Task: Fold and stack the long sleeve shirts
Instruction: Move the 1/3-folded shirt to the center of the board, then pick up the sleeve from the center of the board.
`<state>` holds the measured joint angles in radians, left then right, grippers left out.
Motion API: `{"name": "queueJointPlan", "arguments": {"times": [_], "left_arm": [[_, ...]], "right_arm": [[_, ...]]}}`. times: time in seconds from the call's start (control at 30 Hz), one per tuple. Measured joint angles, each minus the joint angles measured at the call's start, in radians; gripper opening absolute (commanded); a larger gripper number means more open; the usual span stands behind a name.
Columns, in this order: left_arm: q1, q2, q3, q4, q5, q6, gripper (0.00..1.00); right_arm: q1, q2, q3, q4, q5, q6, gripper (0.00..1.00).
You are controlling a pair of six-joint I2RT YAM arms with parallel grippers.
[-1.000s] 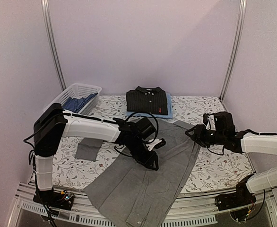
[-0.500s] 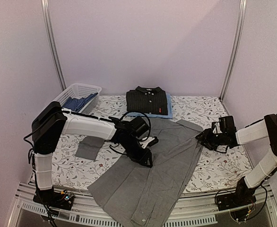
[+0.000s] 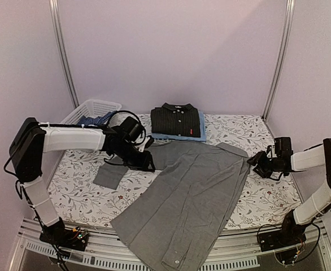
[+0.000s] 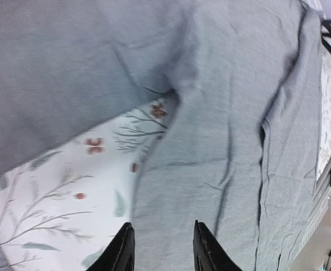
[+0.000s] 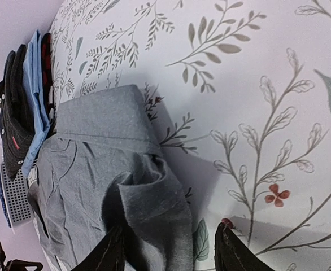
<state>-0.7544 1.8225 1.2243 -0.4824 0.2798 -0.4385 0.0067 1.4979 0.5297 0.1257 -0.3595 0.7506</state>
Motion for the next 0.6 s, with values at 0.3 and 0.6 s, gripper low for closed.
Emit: {"name": "queueJointPlan", "arguments": {"times": [0.3, 0.6], "left_arm": [[0.235, -0.177, -0.172, -0.002, -0.195, -0.072, 0.40], [0.271, -0.195, -0.288, -0.018, -0.274, -0.110, 0.48]], "right_arm": [[0.021, -0.040, 0.029, -0.078, -0.011, -0.056, 0.60], [0.249, -0.188, 0.176, -0.147, 0.068, -0.153, 0.66]]}}
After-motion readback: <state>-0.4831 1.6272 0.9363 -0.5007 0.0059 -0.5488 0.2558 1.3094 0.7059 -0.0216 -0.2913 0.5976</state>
